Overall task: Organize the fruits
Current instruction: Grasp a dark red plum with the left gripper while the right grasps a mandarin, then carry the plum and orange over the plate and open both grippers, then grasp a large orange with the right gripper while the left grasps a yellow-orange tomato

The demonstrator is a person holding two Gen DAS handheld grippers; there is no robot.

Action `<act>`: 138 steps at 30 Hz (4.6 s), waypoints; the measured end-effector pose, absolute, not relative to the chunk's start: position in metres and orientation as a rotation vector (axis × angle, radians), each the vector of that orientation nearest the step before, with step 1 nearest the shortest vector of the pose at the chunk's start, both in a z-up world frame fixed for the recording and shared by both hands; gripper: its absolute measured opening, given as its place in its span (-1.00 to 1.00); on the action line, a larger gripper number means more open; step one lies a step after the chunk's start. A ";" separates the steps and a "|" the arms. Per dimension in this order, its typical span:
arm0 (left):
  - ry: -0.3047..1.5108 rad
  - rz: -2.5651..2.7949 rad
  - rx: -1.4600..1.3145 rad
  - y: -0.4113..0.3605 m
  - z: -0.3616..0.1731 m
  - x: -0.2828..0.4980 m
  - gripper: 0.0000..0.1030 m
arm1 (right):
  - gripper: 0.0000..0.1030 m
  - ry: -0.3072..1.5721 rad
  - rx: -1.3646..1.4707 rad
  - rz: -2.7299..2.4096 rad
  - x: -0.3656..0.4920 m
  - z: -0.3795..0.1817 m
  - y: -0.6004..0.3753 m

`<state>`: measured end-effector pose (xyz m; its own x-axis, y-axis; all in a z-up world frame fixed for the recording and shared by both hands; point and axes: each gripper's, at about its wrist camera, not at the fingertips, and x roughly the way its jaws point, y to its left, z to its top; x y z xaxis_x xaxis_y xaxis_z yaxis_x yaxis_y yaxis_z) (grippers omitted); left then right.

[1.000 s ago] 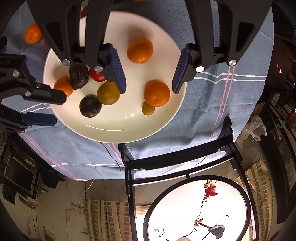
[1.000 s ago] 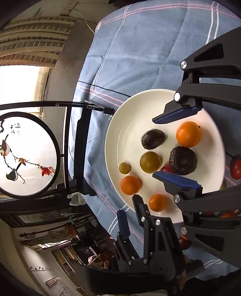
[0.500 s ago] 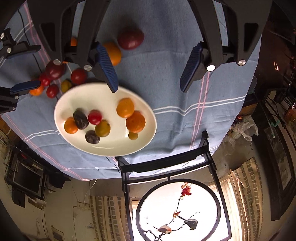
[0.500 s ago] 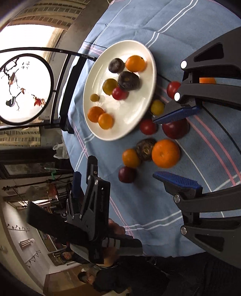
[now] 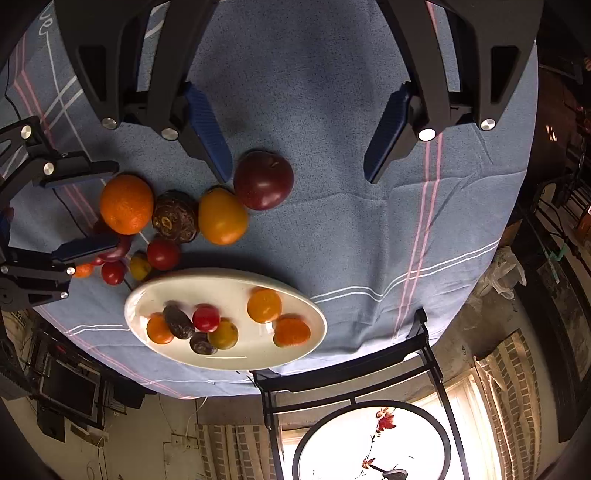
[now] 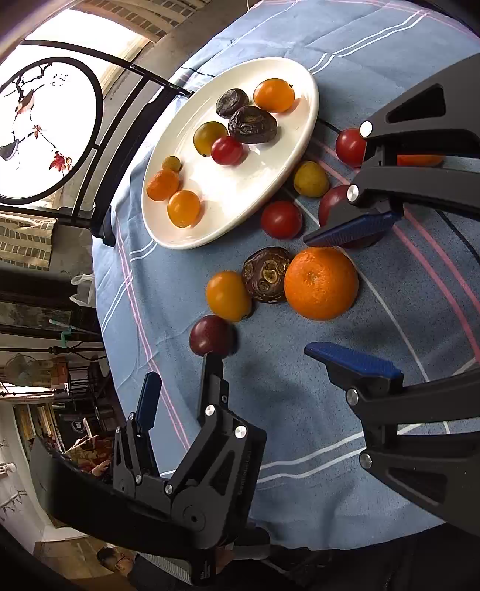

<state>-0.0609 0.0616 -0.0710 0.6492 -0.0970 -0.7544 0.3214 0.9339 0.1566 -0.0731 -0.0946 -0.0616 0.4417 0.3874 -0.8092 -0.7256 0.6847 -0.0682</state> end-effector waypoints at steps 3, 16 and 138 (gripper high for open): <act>0.862 -0.241 0.286 0.060 -0.080 -0.052 0.39 | 0.04 0.877 -0.484 0.705 -0.071 -0.067 -0.089; 0.899 -0.312 0.255 0.050 -0.083 -0.044 -0.26 | -0.19 0.856 -0.477 0.704 -0.077 -0.065 -0.099; 0.899 -0.461 0.341 0.027 -0.093 -0.023 0.35 | -0.17 0.896 -0.223 0.509 -0.063 -0.071 -0.226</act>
<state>-0.0228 0.0271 -0.0932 0.5361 -0.2391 -0.8096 0.5174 0.8508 0.0914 -0.0626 -0.2261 -0.0709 0.5162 0.3288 -0.7908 -0.5109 0.8593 0.0237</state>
